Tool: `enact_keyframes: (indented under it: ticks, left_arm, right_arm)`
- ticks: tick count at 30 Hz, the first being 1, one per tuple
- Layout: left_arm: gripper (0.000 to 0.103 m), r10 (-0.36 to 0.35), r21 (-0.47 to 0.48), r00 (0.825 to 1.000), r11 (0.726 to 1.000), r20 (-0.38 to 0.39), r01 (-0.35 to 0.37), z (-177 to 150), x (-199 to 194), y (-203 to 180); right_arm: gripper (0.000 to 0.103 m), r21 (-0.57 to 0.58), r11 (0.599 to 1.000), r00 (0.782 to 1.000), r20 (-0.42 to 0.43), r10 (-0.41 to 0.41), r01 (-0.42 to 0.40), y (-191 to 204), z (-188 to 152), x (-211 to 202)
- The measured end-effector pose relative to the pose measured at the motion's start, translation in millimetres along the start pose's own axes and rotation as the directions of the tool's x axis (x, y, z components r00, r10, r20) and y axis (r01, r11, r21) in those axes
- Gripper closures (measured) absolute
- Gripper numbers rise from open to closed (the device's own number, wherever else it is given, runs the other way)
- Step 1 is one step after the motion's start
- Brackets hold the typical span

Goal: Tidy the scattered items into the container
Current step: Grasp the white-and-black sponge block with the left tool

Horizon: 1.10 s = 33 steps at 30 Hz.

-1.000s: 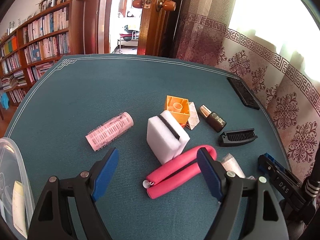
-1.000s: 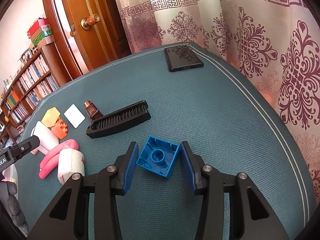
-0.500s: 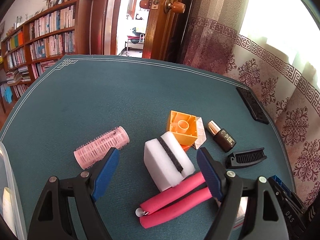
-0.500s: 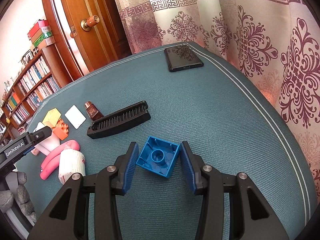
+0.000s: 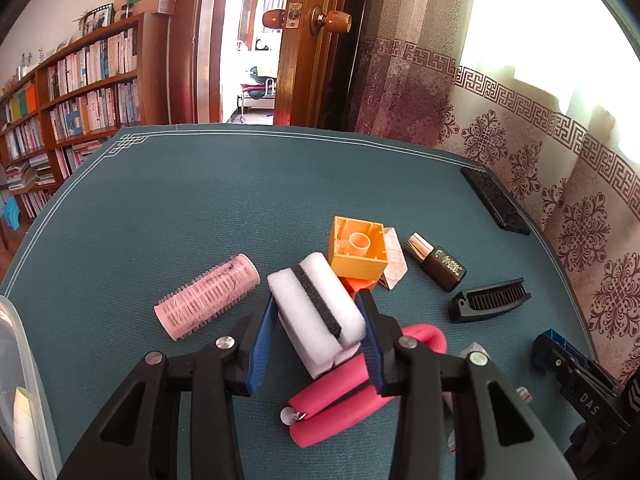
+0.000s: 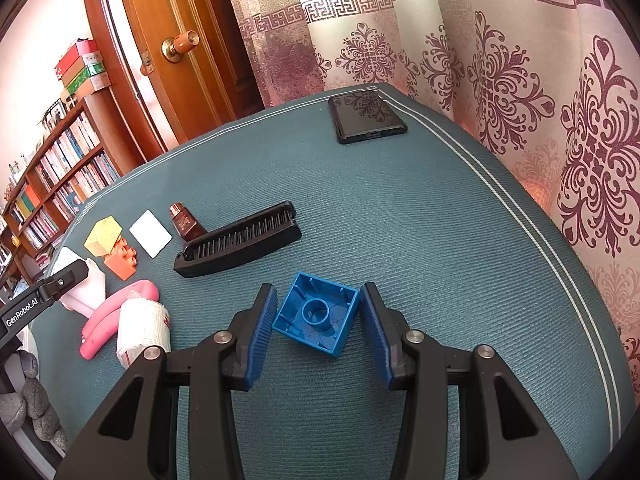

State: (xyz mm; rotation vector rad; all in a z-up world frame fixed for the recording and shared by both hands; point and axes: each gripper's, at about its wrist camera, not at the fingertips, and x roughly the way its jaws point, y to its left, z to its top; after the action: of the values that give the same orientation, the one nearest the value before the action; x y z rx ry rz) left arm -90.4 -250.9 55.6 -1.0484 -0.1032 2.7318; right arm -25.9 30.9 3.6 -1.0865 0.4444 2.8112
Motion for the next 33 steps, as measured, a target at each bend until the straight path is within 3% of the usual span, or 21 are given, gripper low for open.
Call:
enact_keyframes:
  ticks: [33]
  left_arm:
    - [0.058,-0.005,-0.087,0.995,0.996,0.102,0.014,-19,-77,50]
  right_arm:
    - [0.057,0.035,0.999,0.999,0.033,-0.004,0.003,-3,-9,-16]
